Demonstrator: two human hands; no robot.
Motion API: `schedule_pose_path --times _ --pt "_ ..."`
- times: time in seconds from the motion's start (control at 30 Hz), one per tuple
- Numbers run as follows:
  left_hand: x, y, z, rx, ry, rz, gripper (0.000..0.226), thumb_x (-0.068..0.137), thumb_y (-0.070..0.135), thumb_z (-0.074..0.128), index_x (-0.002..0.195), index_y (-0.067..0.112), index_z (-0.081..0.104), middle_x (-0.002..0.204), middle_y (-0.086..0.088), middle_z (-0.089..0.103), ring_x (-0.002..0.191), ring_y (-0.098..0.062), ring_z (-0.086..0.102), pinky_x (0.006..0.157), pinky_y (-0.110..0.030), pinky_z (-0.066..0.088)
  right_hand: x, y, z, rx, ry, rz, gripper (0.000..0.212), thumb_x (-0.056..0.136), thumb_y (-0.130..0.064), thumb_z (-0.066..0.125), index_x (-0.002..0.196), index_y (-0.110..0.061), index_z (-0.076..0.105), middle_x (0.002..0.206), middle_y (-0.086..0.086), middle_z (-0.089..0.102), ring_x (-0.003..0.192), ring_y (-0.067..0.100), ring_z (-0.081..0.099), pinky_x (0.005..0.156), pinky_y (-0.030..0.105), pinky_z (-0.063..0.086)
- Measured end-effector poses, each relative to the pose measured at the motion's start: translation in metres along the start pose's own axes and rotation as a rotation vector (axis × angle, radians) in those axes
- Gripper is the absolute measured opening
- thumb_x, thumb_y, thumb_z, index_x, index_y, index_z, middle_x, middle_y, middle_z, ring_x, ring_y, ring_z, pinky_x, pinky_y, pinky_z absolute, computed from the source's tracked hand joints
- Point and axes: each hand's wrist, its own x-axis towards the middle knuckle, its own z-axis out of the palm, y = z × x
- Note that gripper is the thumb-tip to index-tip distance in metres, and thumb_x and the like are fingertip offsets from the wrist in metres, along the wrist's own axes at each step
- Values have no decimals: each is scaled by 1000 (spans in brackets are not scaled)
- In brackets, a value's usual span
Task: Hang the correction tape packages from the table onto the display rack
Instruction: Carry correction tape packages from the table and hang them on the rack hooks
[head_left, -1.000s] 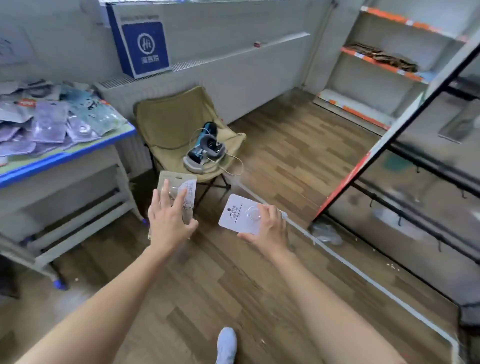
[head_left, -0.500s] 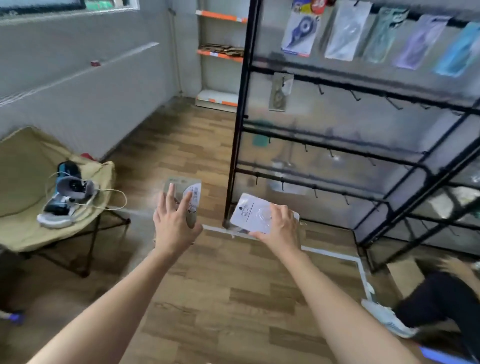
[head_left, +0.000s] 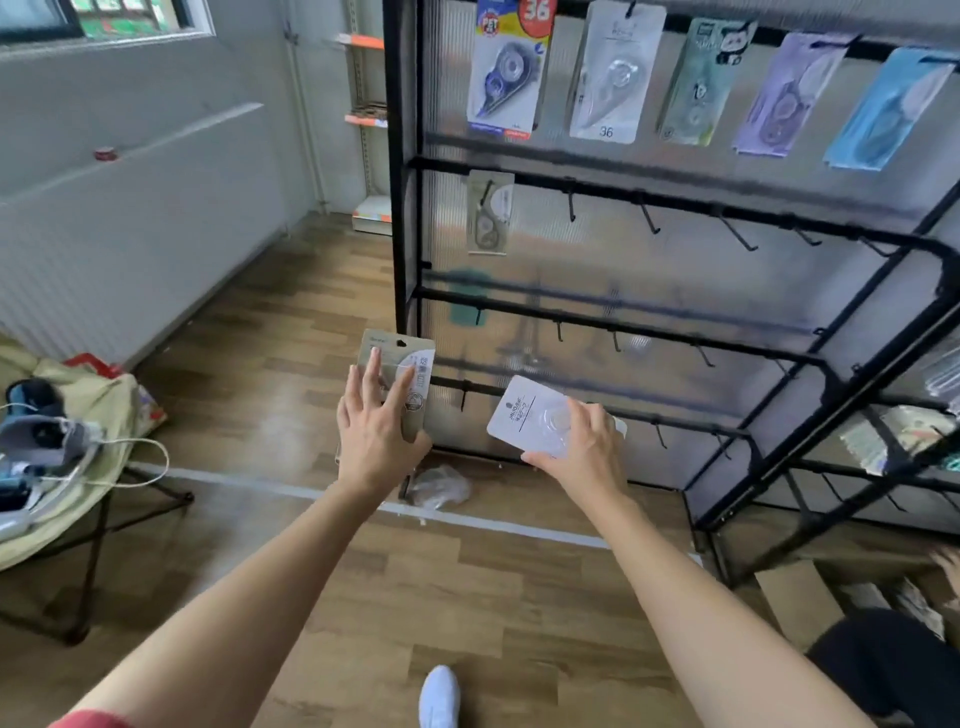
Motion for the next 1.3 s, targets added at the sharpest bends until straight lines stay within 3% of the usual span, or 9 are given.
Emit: schedule_pose_path --times 0.3,0.57,0.83,1.03,1.3 --pt "135 23 33 -46 45 85 79 77 26 68 147 26 30 159 -7 -1 145 -32 -4 116 -50 9 125 12 1 -40 111 17 83 63 -48 81 129 -11 46 123 9 47 114 28 43 92 32 28" --pt "206 45 56 -79 59 186 81 75 24 69 147 24 31 159 -9 0 144 -31 -6 115 -50 6 189 26 6 -84 91 36 84 68 -50 78 133 -11 42 126 10 45 117 28 41 95 34 30" --pt "249 53 82 -95 59 218 82 76 21 69 147 30 30 159 -6 0 144 -30 -11 116 -57 6 242 35 16 -80 113 -18 83 68 -52 77 133 -12 42 121 10 47 113 26 42 93 33 34" --pt "274 63 91 -141 112 213 78 75 20 70 144 30 36 159 -5 3 144 -35 -8 114 -54 5 272 40 19 -92 102 -41 88 67 -54 77 136 -13 41 123 9 47 115 25 42 94 32 35" --pt "289 65 104 -154 67 170 80 79 21 69 147 33 29 159 -4 0 144 -32 -11 113 -57 6 289 40 21 -74 80 -60 85 70 -53 75 136 -13 39 126 9 45 116 23 41 96 33 37"
